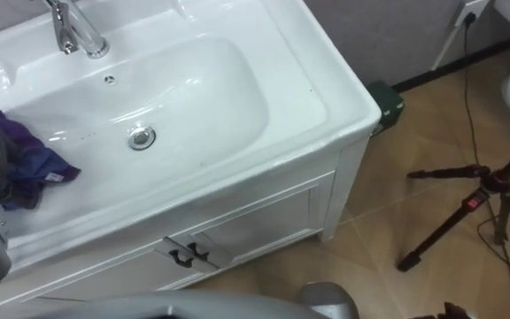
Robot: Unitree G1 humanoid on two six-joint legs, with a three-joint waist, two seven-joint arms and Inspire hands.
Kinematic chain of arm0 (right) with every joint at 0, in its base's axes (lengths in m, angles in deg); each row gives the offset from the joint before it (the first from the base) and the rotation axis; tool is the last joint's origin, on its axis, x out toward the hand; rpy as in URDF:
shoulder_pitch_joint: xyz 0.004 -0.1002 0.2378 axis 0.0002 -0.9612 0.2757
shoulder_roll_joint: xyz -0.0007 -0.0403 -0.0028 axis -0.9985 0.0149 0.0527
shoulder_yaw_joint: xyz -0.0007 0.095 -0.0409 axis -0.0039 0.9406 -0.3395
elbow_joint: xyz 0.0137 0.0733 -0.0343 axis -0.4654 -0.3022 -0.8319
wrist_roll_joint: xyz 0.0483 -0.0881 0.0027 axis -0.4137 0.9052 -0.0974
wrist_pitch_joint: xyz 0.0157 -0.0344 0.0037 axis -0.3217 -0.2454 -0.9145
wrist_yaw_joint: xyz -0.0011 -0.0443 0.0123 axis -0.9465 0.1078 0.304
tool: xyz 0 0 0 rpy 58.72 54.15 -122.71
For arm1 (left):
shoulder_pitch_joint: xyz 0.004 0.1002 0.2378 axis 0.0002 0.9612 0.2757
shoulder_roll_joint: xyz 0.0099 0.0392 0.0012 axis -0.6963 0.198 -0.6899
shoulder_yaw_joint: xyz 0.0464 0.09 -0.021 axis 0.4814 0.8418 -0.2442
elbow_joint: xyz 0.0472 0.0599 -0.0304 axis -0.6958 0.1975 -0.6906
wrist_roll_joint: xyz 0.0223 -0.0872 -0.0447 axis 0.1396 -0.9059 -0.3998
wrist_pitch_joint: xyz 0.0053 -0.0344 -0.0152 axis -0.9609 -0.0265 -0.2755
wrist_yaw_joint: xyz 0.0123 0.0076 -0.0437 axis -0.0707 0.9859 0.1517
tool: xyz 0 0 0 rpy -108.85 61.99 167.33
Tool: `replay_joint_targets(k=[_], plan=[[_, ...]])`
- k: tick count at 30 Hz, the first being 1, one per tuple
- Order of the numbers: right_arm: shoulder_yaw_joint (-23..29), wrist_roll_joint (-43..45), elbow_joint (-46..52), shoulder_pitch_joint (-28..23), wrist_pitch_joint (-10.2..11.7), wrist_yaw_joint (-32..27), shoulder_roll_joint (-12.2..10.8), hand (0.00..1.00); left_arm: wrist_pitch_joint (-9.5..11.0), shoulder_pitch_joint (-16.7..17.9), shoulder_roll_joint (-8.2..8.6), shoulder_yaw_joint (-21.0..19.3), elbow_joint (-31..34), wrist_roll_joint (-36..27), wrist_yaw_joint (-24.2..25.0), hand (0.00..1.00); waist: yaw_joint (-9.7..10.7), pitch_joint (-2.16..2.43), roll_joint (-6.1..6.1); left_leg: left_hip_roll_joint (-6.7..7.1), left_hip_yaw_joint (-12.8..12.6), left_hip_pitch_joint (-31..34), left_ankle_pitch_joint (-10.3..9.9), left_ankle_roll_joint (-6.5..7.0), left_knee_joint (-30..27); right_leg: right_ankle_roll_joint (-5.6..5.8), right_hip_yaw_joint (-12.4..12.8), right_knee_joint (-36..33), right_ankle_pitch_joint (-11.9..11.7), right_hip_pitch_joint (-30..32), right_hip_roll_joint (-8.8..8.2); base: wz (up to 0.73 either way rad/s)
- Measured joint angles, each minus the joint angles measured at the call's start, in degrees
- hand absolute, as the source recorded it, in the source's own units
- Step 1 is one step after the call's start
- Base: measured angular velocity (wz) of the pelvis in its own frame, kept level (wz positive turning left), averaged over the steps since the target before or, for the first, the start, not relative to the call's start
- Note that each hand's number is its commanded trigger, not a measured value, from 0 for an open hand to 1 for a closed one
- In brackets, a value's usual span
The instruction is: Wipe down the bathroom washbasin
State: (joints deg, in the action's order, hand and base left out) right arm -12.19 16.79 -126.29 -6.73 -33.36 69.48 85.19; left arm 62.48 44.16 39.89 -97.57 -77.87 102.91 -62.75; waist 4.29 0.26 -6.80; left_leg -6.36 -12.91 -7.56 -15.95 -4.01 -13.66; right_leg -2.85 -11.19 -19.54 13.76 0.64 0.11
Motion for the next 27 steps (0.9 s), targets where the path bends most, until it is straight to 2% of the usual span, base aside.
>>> replay_joint_targets(k=[3, 8, 13, 17, 20, 25, 27], plan=[[0.0, -0.4, -0.4, 1.1, 0.6, 0.0, -0.3, 0.0, 0.1, 0.0, 0.0, 0.0, 0.4, 0.0, 0.0, 1.0, 0.1, 0.13, 0.35, 0.05, 0.5, -0.1, 0.0, 0.0, 0.0, 0.01, -0.2, 0.2, 0.0, -0.3, -0.02, 0.06], [0.0, -0.5, -0.4, 0.2, 1.0, 0.3, -0.3, 0.0, 0.1, 0.0, 0.0, -0.1, 1.2, 0.0, 0.3, 1.0, 0.0, 0.18, 0.73, 0.04, 0.5, -0.6, 0.0, 0.0, 0.0, 0.05, -0.1, 0.9, 0.0, -1.0, 0.04, 0.01], [0.1, -0.8, -0.6, -1.2, 1.1, 0.8, -0.8, 0.0, 0.1, 0.1, 0.0, -1.4, 4.0, 0.0, 0.6, 1.0, 0.0, 0.0, 0.95, 0.04, 0.8, -0.5, 0.0, 0.0, 0.1, 0.05, -0.1, 1.0, 0.0, -1.0, 0.02, 0.02], [0.0, -1.7, -1.9, -1.6, 1.7, 1.0, -1.2, 0.0, 1.1, 0.1, 0.0, -1.7, 10.4, -0.5, 0.8, 1.0, 0.1, -0.3, 1.45, 0.18, 2.4, 0.1, 0.2, 0.13, 0.1, 0.27, -1.6, 2.1, -0.2, -1.8, -0.1, 0.19], [0.0, -1.9, -2.5, -1.3, 2.7, 1.0, -1.3, 0.0, 1.7, 0.0, -0.01, -1.8, 12.7, -4.9, 0.5, 1.0, -0.1, -0.3, 1.29, 0.19, 2.5, 0.3, 0.2, 0.14, 0.1, 0.3, -1.8, 2.0, -0.2, -1.8, -0.14, 0.05], [0.0, -3.3, -2.9, -1.5, 2.9, 0.8, -1.4, 0.0, 2.6, 0.1, 0.0, -2.0, 16.5, -9.4, -0.6, 1.0, -0.2, -0.26, 1.15, 0.17, 3.4, 1.0, 0.2, 0.13, 0.1, 0.32, -2.4, 2.4, -0.2, -1.8, -0.19, 0.1], [0.0, -3.8, -2.9, -1.5, 2.9, 0.8, -1.8, 0.0, 3.5, 0.1, 0.01, -2.7, 20.7, -11.4, -1.7, 1.0, -0.6, -0.23, 1.21, 0.19, 4.2, 1.4, 0.2, 0.13, 0.1, 0.38, -3.0, 2.7, -0.3, -1.8, -0.2, 0.15]])
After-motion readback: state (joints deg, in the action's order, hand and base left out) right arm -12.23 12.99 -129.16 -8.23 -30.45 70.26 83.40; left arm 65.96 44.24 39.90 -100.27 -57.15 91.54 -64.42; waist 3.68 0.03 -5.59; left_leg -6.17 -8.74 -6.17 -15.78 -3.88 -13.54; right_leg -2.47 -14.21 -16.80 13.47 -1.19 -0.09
